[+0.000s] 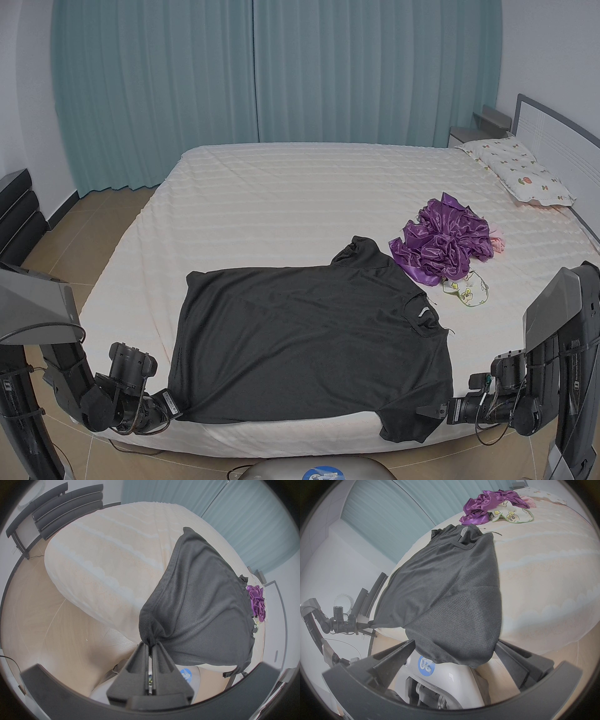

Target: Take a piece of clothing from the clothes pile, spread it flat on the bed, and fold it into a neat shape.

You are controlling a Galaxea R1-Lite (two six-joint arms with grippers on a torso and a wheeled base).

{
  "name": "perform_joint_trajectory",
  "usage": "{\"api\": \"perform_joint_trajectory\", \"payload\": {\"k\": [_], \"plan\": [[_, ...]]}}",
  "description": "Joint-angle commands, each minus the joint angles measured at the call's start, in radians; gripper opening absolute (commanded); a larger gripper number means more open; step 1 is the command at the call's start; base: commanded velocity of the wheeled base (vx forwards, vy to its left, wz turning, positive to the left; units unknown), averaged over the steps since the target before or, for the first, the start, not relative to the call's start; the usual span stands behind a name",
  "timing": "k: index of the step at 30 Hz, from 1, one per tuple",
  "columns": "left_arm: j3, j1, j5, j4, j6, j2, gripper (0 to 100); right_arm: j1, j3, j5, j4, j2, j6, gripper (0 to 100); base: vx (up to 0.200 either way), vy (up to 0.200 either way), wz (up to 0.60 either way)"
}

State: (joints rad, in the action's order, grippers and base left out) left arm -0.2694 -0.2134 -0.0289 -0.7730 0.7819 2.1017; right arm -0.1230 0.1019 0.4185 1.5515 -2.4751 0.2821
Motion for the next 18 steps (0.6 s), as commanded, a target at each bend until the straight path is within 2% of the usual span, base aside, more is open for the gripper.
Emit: {"api": "perform_joint_trajectory", "payload": {"k": [1,4,5,18], "plan": [[-0.001,0.000,0.000,0.001,0.000,0.003,0,0.005,-0.008,0.002,0.019,0.015,0.000,100,0.000,0.000,0.00],[-0.001,0.000,0.000,0.001,0.000,0.003,0,0.016,-0.018,0.003,0.018,0.027,-0.001,100,0.000,0.000,0.00],[-0.001,0.000,0.000,0.001,0.000,0.003,0,0.020,-0.021,0.003,0.018,0.030,-0.001,0,0.000,0.000,0.00],[0.001,0.000,0.000,0.001,0.000,-0.005,0,0.057,-0.073,0.005,0.019,0.053,-0.011,0,0.000,0.000,0.00]]}}
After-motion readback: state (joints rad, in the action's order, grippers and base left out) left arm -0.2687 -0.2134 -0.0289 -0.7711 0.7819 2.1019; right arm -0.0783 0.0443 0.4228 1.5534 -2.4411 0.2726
